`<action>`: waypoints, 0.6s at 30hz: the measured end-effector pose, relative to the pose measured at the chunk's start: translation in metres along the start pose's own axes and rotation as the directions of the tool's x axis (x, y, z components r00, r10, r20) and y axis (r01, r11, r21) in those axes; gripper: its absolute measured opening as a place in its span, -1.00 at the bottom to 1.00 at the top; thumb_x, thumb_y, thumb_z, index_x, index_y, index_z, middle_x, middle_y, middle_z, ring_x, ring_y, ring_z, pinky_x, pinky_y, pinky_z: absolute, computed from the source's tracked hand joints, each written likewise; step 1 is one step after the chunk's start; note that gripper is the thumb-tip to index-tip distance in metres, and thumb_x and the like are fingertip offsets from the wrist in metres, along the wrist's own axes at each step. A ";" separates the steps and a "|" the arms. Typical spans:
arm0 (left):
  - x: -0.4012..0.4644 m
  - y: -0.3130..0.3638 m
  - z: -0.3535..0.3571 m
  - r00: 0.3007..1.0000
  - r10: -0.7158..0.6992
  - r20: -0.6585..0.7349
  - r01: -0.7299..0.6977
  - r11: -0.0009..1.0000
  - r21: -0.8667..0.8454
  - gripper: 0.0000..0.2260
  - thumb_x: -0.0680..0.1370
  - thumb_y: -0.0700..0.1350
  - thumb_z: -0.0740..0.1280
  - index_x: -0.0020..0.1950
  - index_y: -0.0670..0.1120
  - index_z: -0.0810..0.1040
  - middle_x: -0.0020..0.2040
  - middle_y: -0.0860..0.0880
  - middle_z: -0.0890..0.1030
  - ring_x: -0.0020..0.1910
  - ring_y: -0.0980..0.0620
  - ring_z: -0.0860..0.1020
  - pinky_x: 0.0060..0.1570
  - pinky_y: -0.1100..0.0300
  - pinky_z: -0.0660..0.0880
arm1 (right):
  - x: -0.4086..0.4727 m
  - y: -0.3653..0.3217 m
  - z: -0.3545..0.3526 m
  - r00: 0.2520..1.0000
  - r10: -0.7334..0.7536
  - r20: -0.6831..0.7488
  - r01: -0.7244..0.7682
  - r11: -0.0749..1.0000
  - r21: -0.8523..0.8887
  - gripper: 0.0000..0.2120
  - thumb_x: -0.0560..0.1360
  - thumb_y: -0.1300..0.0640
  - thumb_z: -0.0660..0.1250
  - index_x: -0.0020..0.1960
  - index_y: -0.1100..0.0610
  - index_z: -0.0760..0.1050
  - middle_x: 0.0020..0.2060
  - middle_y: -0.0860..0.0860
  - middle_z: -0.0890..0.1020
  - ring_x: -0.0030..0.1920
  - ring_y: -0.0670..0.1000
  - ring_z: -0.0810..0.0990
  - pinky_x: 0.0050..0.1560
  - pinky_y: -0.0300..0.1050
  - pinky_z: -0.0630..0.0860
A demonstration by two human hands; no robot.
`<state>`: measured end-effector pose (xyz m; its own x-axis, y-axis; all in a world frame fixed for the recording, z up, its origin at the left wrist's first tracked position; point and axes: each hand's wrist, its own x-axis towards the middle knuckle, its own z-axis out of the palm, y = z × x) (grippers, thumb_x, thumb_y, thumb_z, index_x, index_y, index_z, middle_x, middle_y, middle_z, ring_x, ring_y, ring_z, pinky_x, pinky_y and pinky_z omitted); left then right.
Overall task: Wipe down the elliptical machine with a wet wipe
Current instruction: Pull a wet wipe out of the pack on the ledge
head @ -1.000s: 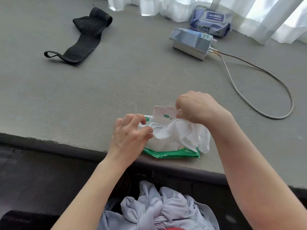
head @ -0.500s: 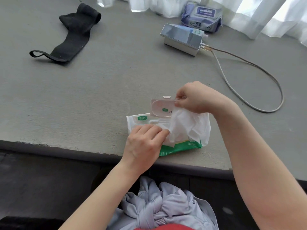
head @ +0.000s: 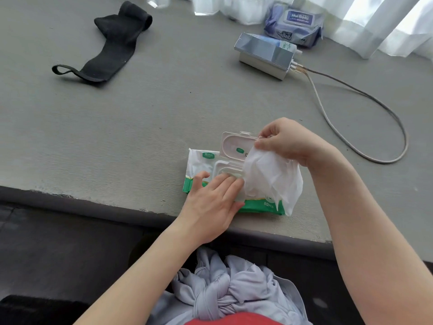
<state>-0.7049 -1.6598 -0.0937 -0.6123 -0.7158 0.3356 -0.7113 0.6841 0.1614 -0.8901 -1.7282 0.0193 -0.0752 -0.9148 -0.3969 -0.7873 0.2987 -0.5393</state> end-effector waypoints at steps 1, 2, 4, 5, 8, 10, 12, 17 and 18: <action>0.002 0.001 -0.001 1.000 0.003 -0.001 -0.003 1.000 0.013 -0.66 0.56 0.06 0.16 0.20 -0.08 0.54 0.03 0.07 0.63 0.12 0.03 0.56 0.10 0.01 0.23 | -0.001 0.000 -0.001 1.000 0.000 0.012 -0.001 0.999 0.047 -0.82 0.48 0.25 0.37 -0.29 0.13 0.54 -0.34 0.09 0.55 -0.29 0.08 0.53 -0.23 -0.07 0.50; 0.004 0.003 -0.002 1.000 0.013 -0.006 -0.013 1.000 0.028 -0.65 0.55 0.08 0.16 0.18 -0.09 0.55 -0.02 0.07 0.63 0.10 0.01 0.55 0.06 0.02 0.23 | -0.002 0.000 -0.002 1.000 -0.001 0.030 -0.002 0.995 0.100 -0.82 0.48 0.27 0.37 -0.30 0.15 0.54 -0.34 0.11 0.54 -0.29 0.09 0.52 -0.23 -0.04 0.48; 0.006 0.005 -0.006 0.999 0.046 -0.028 -0.044 0.997 0.066 -0.63 0.55 0.10 0.16 0.14 -0.10 0.57 -0.14 0.06 0.63 0.03 -0.02 0.56 -0.01 0.03 0.23 | -0.005 0.003 -0.003 0.998 0.001 0.057 -0.011 0.985 0.171 -0.83 0.49 0.29 0.38 -0.28 0.18 0.55 -0.33 0.14 0.53 -0.28 0.09 0.49 -0.21 -0.01 0.44; 0.005 0.005 -0.008 0.997 0.057 -0.043 -0.053 0.995 0.080 -0.62 0.54 0.11 0.17 0.14 -0.11 0.58 -0.15 0.06 0.63 0.02 -0.02 0.56 -0.01 0.03 0.23 | -0.005 0.006 -0.004 0.998 0.005 0.055 -0.015 0.985 0.173 -0.85 0.49 0.29 0.38 -0.26 0.21 0.56 -0.32 0.15 0.53 -0.28 0.10 0.49 -0.21 -0.01 0.44; -0.002 -0.002 -0.012 0.994 0.061 -0.092 -0.053 0.995 0.082 -0.64 0.54 0.12 0.21 0.20 -0.07 0.53 0.00 0.07 0.64 0.12 0.01 0.49 0.05 0.02 0.22 | -0.005 0.012 -0.007 1.000 0.018 0.023 -0.021 0.992 0.128 -0.88 0.48 0.26 0.39 -0.24 0.19 0.58 -0.30 0.14 0.58 -0.27 0.09 0.54 -0.18 -0.02 0.51; -0.008 -0.008 -0.012 0.990 0.074 -0.120 -0.067 0.996 0.064 -0.68 0.53 0.08 0.25 0.21 -0.05 0.47 0.12 0.06 0.63 0.16 0.04 0.51 0.09 0.03 0.23 | -0.004 0.012 -0.008 1.000 0.024 0.010 -0.025 0.996 0.083 -0.83 0.48 0.24 0.40 -0.28 0.12 0.56 -0.29 0.12 0.59 -0.26 0.09 0.56 -0.15 0.00 0.55; -0.014 -0.009 -0.012 0.985 0.079 -0.156 -0.078 0.997 0.011 -0.74 0.53 0.00 0.29 0.19 -0.06 0.47 0.18 0.02 0.61 0.15 0.03 0.57 0.14 0.01 0.28 | -0.004 0.010 -0.009 0.999 0.032 0.035 -0.036 0.993 0.112 -0.84 0.49 0.25 0.39 -0.27 0.15 0.56 -0.30 0.13 0.59 -0.27 0.10 0.55 -0.15 0.03 0.56; -0.019 -0.008 -0.007 0.979 0.142 -0.148 -0.143 0.990 0.002 -0.71 0.57 -0.10 0.27 0.26 -0.09 0.59 0.25 0.00 0.60 0.26 0.01 0.54 0.23 -0.06 0.40 | -0.004 0.007 -0.010 0.994 0.063 0.090 -0.080 0.976 0.203 -0.84 0.50 0.27 0.38 -0.27 0.18 0.56 -0.37 0.09 0.57 -0.38 0.06 0.53 -0.30 -0.12 0.51; -0.018 -0.008 -0.006 0.983 0.137 -0.119 -0.136 0.990 0.021 -0.68 0.58 -0.08 0.26 0.30 -0.09 0.57 0.28 0.00 0.58 0.29 0.01 0.53 0.24 -0.05 0.38 | -0.004 0.007 -0.011 0.990 0.079 0.116 -0.103 0.970 0.219 -0.83 0.50 0.27 0.38 -0.27 0.17 0.56 -0.38 0.09 0.57 -0.40 0.06 0.53 -0.34 -0.15 0.51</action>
<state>-0.6859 -1.6512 -0.0958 -0.6591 -0.5933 0.4623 -0.6285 0.7720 0.0948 -0.9019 -1.7255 0.0250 -0.0656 -0.8508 -0.5213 -0.6221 0.4434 -0.6453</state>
